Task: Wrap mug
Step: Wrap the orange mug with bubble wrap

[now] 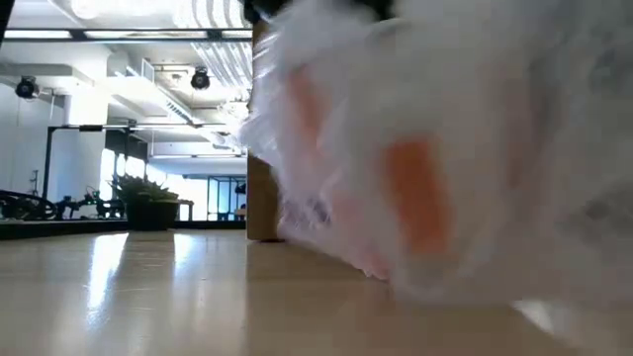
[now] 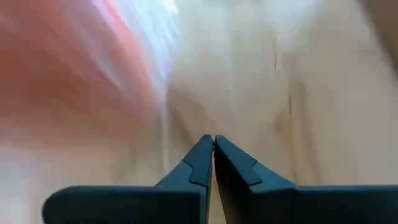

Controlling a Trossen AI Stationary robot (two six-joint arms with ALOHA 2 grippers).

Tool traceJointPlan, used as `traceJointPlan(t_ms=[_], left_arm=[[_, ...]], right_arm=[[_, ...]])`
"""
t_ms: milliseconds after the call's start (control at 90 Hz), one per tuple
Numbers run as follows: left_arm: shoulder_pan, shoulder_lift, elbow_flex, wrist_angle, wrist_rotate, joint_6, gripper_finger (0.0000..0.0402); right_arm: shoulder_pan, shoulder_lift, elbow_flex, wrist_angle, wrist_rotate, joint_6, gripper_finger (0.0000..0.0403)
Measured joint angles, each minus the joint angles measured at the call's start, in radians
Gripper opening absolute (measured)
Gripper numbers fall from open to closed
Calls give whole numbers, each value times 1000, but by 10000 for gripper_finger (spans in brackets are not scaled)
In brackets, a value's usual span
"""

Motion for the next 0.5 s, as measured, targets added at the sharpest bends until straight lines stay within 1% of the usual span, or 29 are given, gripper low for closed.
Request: traceJointPlan(t_ms=[144, 333, 411, 500], left_arm=[[1, -1, -17, -7, -1, -27, 0], [1, -3, -22, -20, -1, -27, 0], [-4, -22, -24, -53, 1, -29, 0], [-25, -73, -1, -159, 2, -53, 0]], right_arm=[[-3, -17, 6, 1, 43, 0, 2], [-6, -40, 6, -12, 43, -1, 2], [-6, -54, 6, -21, 44, -1, 2], [-2, -85, 9, -22, 41, -14, 2]])
